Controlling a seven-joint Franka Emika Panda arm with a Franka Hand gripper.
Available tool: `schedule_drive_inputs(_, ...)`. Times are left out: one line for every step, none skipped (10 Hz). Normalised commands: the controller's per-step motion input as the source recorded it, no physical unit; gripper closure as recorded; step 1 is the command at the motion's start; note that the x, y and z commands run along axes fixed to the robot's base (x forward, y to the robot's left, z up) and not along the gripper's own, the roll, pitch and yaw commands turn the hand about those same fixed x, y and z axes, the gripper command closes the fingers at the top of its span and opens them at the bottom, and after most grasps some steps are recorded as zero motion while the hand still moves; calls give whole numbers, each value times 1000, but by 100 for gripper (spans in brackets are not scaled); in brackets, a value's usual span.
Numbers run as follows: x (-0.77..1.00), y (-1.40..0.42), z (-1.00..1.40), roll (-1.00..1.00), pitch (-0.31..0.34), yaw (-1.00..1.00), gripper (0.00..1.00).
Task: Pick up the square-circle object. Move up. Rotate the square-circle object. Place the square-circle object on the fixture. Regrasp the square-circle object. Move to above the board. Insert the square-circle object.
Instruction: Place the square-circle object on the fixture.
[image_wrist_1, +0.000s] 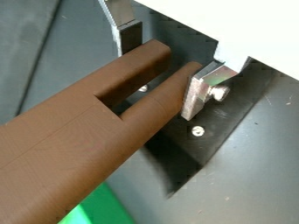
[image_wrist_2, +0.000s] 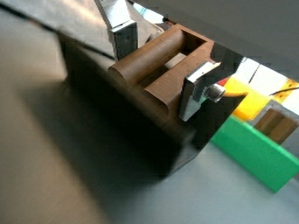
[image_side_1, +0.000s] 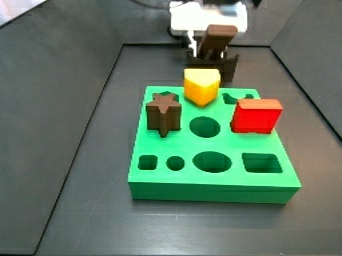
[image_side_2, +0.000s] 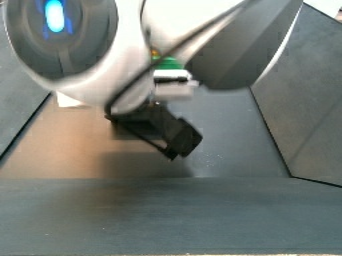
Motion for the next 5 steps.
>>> schedule_drive_inputs(133, 85, -595, -156, 18, -96, 100)
schedule_drive_inputs(113, 70, -432, -145, 13, -85, 100)
schedule_drive_inputs(88, 65, -404, -115, 13, -72, 100)
schedule_drive_inputs(0, -500, -167, 0, 0, 0, 100)
schedule_drive_inputs(0, 0, 0, 0, 0, 0, 0)
